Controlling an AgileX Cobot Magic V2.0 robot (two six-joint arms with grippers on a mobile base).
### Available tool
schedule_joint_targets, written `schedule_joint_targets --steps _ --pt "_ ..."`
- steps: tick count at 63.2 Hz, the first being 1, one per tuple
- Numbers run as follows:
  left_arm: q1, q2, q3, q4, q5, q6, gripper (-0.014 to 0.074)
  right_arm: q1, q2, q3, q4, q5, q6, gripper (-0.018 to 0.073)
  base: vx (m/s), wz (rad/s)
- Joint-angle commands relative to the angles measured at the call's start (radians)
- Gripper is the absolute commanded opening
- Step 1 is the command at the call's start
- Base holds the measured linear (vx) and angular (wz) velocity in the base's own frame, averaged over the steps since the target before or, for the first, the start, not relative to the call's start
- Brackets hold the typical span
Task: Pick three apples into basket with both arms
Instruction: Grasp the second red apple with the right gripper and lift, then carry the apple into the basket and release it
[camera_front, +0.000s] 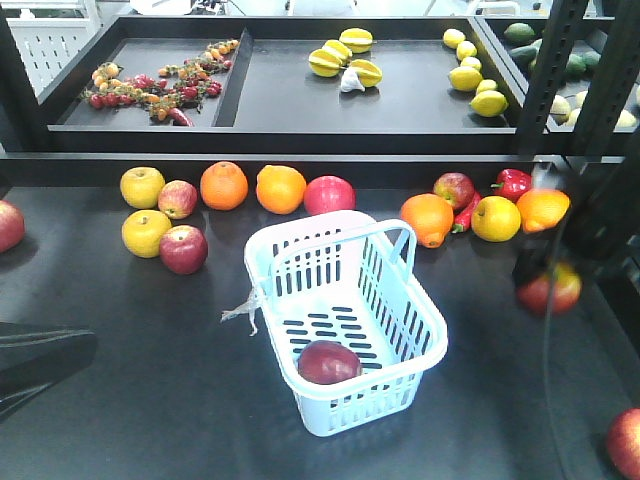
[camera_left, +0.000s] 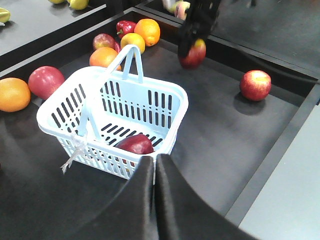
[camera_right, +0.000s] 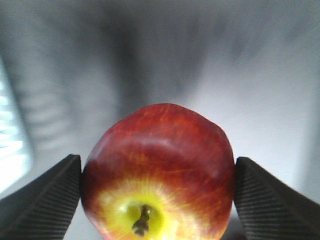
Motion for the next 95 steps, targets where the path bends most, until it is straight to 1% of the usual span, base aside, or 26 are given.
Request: schedule_joint_targets --steps 1,6,12,15,24,32,41,44,49,53,58,62,63,68,72,74,81,91,95 --pt "0.002 -0.002 -0.022 -0.026 -0.063 -0.007 -0.0008 -0.001 -0.137 -0.024 0.067 0.052 -0.043 -0.0009 0.0 0.0" --pt "0.002 -0.002 -0.022 -0.026 -0.063 -0.007 -0.0008 0.022 -0.182 -0.024 0.154 0.104 -0.116 -0.0008 0.0 0.0" --pt "0.002 -0.002 -0.022 -0.026 -0.065 -0.007 -0.0008 0.062 -0.219 -0.024 0.241 0.148 -0.145 -0.0006 0.0 0.0" --pt "0.002 -0.002 -0.022 -0.026 -0.067 -0.007 -0.0008 0.098 -0.232 -0.024 0.276 0.164 -0.159 -0.0005 0.0 0.0" --pt "0.002 -0.002 -0.022 -0.026 -0.07 -0.007 -0.0008 0.224 -0.234 -0.021 0.277 0.153 -0.16 -0.0004 0.0 0.0" --pt "0.002 -0.002 -0.022 -0.026 -0.07 -0.007 -0.0008 0.316 -0.211 -0.021 0.264 0.128 -0.153 -0.0004 0.0 0.0" --pt "0.002 -0.002 -0.022 -0.025 -0.07 -0.007 -0.0008 0.391 -0.168 -0.021 0.261 0.07 -0.155 0.0002 0.0 0.0" --pt "0.002 -0.002 -0.022 -0.025 -0.07 -0.007 -0.0008 0.41 -0.149 -0.021 0.261 0.055 -0.17 0.0015 0.0 0.0" --pt "0.002 -0.002 -0.022 -0.025 -0.07 -0.007 -0.0008 0.439 -0.118 -0.021 0.279 0.037 -0.194 0.0069 0.0 0.0" --pt "0.002 -0.002 -0.022 -0.025 -0.07 -0.007 -0.0008 0.456 -0.095 -0.021 0.3 0.033 -0.207 0.0129 0.0 0.0" --pt "0.002 -0.002 -0.022 -0.025 -0.07 -0.007 -0.0008 0.466 -0.072 -0.021 0.315 0.027 -0.23 0.0256 0.0 0.0" --pt "0.002 -0.002 -0.022 -0.025 -0.07 -0.007 -0.0008 0.466 -0.058 -0.021 0.338 0.02 -0.231 0.0358 0.0 0.0" --pt "0.002 -0.002 -0.022 -0.025 -0.07 -0.007 -0.0008 0.464 -0.055 -0.021 0.342 0.018 -0.231 0.0398 0.0 0.0" --pt "0.002 -0.002 -0.022 -0.025 -0.07 -0.007 -0.0008 0.464 -0.051 -0.021 0.345 0.013 -0.231 0.053 0.0 0.0" --pt "0.002 -0.002 -0.022 -0.025 -0.07 -0.007 -0.0008 0.464 -0.051 -0.021 0.345 0.014 -0.23 0.0613 0.0 0.0" --pt "0.002 -0.002 -0.022 -0.025 -0.07 -0.007 -0.0008 0.464 -0.051 -0.021 0.345 0.015 -0.229 0.064 0.0 0.0" --pt "0.002 -0.002 -0.022 -0.025 -0.07 -0.007 -0.0008 0.464 -0.052 -0.021 0.343 0.025 -0.229 0.0686 0.0 0.0" --pt "0.002 -0.002 -0.022 -0.025 -0.07 -0.007 -0.0008 0.463 -0.061 -0.023 0.312 0.047 -0.209 0.0665 0.0 0.0" --pt "0.002 -0.002 -0.022 -0.025 -0.07 -0.007 -0.0008 0.463 -0.069 -0.023 0.291 0.074 -0.191 0.0638 0.0 0.0"
